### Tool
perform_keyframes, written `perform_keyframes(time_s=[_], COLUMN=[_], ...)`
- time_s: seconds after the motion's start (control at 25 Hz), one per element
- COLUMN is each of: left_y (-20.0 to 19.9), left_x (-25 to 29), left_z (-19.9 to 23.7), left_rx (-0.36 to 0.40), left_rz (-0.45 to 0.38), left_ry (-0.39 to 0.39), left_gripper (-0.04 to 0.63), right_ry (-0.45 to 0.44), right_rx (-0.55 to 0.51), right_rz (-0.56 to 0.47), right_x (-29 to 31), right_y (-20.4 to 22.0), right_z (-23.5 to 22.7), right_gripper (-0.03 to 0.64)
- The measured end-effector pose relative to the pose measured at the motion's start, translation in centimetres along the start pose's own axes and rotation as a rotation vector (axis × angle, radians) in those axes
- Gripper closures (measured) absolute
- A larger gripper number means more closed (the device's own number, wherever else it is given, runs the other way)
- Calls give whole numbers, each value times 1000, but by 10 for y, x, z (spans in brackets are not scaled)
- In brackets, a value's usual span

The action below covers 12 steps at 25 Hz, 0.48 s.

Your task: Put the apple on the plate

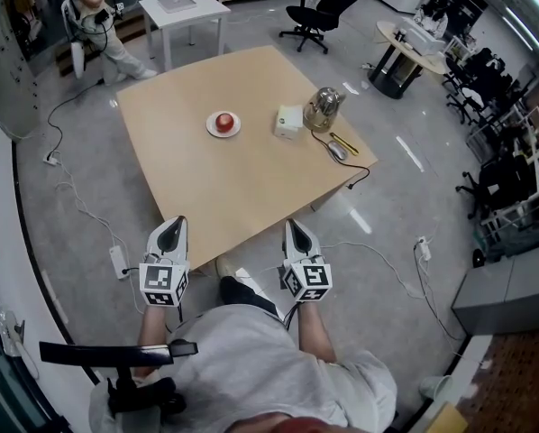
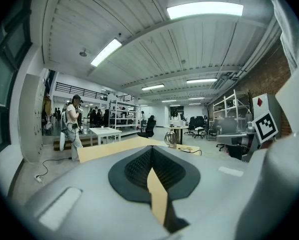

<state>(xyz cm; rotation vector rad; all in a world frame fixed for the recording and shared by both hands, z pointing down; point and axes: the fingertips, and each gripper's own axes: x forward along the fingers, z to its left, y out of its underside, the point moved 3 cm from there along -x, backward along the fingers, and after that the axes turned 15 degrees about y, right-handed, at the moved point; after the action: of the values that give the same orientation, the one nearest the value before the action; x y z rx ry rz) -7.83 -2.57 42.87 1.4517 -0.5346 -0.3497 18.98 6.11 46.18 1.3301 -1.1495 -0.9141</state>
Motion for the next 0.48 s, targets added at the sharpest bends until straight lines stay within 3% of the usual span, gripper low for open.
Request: perform_keyframes(time_s=[0.48], left_y=[-2], left_x=[1], left_z=[1], left_rx=[1], left_rz=[-3], left_ry=[-4], left_gripper=[575], right_ry=[-14], right_rx=[-14], right_rz=[11], right_x=[-2], right_y=[1], right_z=[1], right_gripper=[611])
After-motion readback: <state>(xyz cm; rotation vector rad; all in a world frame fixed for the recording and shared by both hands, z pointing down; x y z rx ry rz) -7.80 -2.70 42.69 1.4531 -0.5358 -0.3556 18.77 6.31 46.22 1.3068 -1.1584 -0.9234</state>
